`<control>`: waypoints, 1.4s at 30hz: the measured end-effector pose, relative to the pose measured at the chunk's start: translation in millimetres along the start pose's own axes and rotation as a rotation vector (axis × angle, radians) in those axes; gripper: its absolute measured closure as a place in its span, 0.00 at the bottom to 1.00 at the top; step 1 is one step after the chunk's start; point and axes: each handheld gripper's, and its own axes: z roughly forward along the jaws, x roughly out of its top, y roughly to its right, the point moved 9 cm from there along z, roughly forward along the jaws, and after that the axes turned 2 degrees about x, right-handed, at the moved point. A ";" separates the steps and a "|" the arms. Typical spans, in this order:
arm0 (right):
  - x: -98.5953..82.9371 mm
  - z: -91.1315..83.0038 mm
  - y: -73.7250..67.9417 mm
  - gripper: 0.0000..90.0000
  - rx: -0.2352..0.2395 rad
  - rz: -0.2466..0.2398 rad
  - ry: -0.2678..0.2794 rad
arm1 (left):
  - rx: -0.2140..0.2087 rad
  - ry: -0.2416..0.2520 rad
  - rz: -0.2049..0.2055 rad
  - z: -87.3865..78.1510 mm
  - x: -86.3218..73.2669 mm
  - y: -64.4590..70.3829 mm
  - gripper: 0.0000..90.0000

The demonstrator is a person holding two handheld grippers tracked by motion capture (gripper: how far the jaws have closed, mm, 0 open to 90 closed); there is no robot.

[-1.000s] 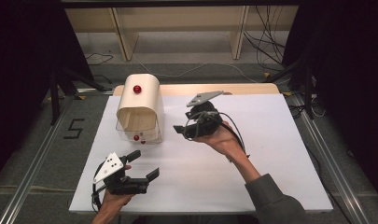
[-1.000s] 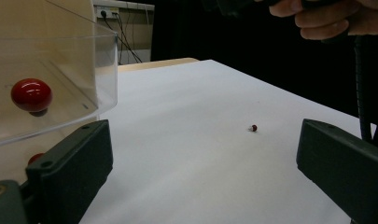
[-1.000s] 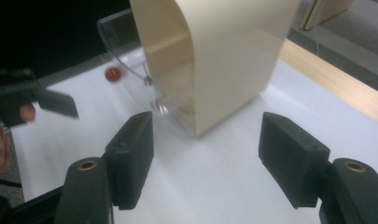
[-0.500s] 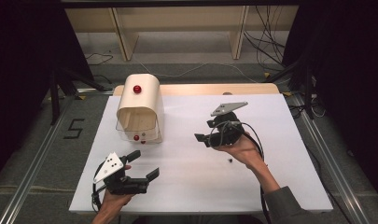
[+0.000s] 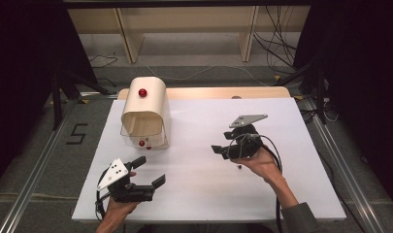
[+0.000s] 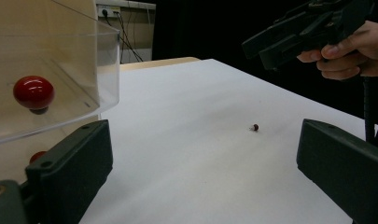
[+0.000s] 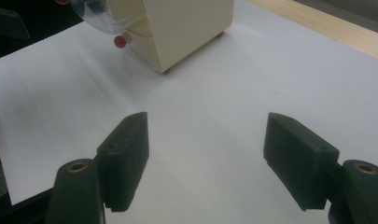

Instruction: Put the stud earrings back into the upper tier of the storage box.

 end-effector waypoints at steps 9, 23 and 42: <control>-23.3 0.0 5.3 0.35 -0.004 0.014 -0.038 | 0.001 0.001 0.002 -0.3 0.4 -0.1 0.03; -43.8 4.2 8.5 0.35 -0.004 0.015 -0.093 | 0.000 0.005 0.000 -0.7 1.2 0.1 0.03; -82.5 15.1 27.0 0.43 -0.065 0.009 -0.251 | -0.002 0.006 0.001 -0.6 1.3 0.5 0.03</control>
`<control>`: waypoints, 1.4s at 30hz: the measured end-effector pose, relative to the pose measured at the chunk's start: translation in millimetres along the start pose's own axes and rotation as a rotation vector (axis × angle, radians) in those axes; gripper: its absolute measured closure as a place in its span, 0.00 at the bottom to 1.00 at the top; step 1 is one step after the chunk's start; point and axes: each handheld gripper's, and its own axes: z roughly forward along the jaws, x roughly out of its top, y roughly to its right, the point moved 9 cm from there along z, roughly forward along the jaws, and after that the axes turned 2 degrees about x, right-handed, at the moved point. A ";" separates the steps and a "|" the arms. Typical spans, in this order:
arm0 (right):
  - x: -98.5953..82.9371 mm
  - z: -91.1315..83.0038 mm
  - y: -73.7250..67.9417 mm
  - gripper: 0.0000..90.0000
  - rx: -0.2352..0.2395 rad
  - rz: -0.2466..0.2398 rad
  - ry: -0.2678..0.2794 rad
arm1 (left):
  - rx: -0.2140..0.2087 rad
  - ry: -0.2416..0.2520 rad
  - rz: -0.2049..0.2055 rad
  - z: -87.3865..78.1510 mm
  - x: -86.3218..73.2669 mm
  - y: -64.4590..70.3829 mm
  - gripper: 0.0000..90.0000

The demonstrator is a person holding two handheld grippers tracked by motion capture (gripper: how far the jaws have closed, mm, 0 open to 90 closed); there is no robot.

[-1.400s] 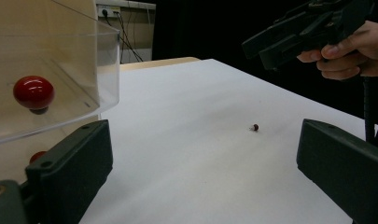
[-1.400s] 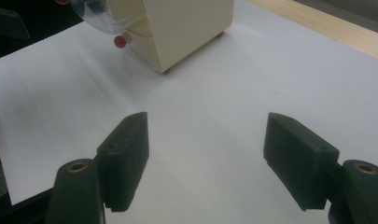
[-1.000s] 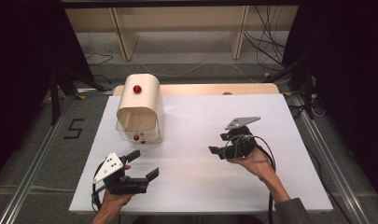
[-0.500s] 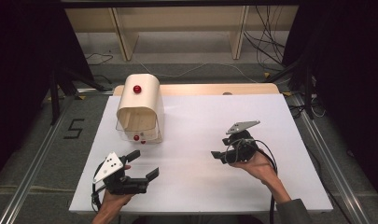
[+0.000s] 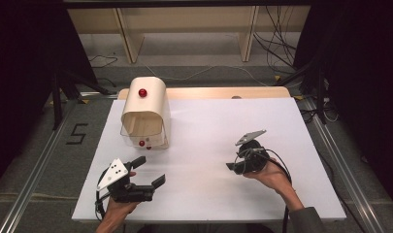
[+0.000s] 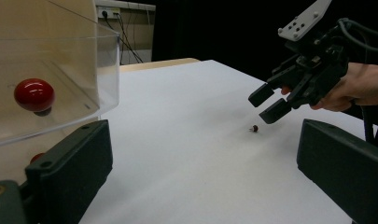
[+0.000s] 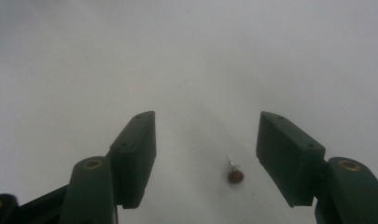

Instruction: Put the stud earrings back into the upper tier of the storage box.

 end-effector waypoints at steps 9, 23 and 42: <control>-16.8 12.7 16.6 0.57 -0.031 0.017 -0.078 | 0.001 0.002 -0.004 0.6 0.1 0.2 0.03; -30.7 26.1 20.6 0.81 -0.061 -0.002 -0.166 | -0.001 -0.002 0.000 0.5 -0.4 0.1 0.03; -16.4 10.5 21.3 0.89 -0.043 0.028 -0.050 | -0.001 0.000 0.000 0.3 0.2 0.2 0.03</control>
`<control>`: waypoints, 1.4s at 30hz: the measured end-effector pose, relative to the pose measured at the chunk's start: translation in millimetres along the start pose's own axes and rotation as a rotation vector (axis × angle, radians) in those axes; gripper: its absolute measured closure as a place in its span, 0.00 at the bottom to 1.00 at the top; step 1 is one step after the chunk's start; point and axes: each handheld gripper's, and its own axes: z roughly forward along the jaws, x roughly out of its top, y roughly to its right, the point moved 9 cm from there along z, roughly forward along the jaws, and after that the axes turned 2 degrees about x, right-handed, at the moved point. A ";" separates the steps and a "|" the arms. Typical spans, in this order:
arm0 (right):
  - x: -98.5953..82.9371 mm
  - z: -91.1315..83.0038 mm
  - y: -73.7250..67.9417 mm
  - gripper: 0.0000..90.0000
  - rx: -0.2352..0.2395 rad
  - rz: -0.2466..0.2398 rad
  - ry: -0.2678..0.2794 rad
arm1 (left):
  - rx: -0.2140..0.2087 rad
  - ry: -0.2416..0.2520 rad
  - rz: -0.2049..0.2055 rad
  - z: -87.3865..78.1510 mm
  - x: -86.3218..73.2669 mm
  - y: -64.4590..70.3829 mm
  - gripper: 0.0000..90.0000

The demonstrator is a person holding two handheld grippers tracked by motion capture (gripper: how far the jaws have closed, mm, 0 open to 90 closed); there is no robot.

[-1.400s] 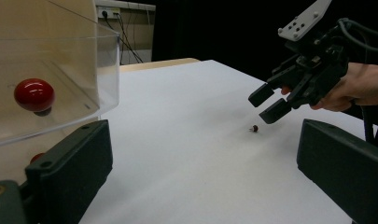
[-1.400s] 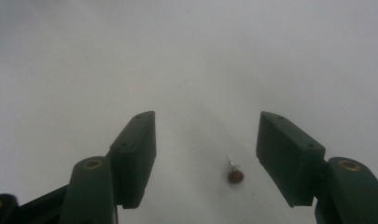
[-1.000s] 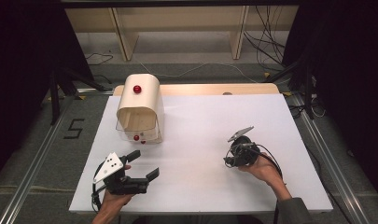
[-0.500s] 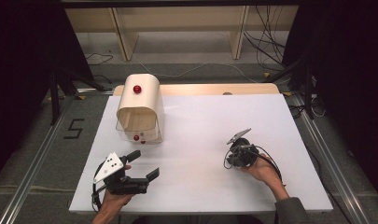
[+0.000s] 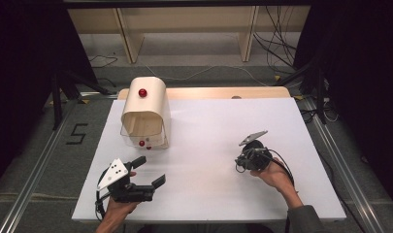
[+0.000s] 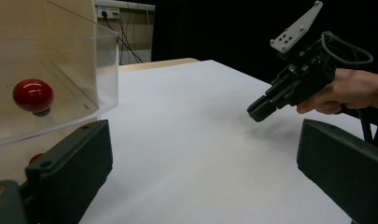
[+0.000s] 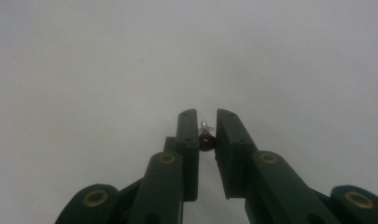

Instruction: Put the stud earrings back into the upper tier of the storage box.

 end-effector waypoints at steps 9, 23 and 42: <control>19.0 -18.4 -8.5 0.89 0.018 -0.005 0.114 | -0.001 -0.001 0.000 0.1 -0.1 0.2 0.03; 36.4 -31.4 -25.3 0.89 0.053 -0.024 0.187 | 0.000 -0.001 0.002 0.1 -0.1 0.2 0.03; 62.0 -45.7 -50.1 0.89 0.101 -0.061 0.272 | 0.001 -0.001 0.002 0.2 -0.2 0.0 0.03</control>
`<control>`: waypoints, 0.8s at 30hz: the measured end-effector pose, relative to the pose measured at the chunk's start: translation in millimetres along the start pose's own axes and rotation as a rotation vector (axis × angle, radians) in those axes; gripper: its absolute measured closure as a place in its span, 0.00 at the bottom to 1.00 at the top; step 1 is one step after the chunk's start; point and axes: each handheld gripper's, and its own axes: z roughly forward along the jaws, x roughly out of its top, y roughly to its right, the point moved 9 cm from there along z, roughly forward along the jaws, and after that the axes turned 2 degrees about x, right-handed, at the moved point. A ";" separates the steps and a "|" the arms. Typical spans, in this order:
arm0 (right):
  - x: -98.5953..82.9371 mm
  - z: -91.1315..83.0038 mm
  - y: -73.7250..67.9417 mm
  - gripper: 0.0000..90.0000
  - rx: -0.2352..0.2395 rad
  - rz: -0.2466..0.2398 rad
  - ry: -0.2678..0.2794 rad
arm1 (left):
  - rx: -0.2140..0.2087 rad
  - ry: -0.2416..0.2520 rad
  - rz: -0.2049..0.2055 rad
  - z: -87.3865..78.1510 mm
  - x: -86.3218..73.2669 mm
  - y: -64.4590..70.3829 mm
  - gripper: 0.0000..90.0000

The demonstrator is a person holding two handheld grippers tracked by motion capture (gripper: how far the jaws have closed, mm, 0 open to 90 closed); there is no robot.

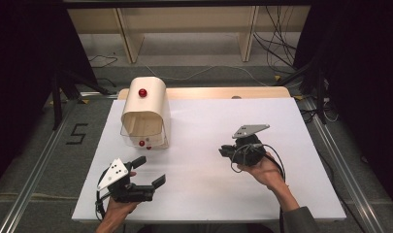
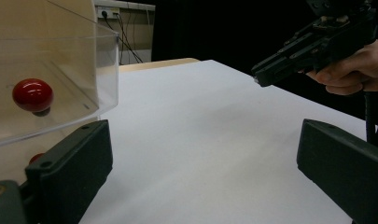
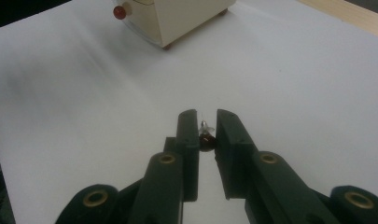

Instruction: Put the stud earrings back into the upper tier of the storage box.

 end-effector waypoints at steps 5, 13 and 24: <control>6.4 1.5 -5.5 0.89 0.011 -0.011 0.011 | 0.001 -0.001 0.000 -0.1 -0.1 -0.4 0.03; 19.0 3.5 -14.3 0.89 0.024 -0.026 0.033 | 0.002 -0.003 0.000 0.1 -0.7 -0.8 0.03; 41.0 9.5 -25.5 0.89 0.045 -0.042 0.065 | 0.005 -0.001 0.000 -0.5 -0.1 -1.3 0.03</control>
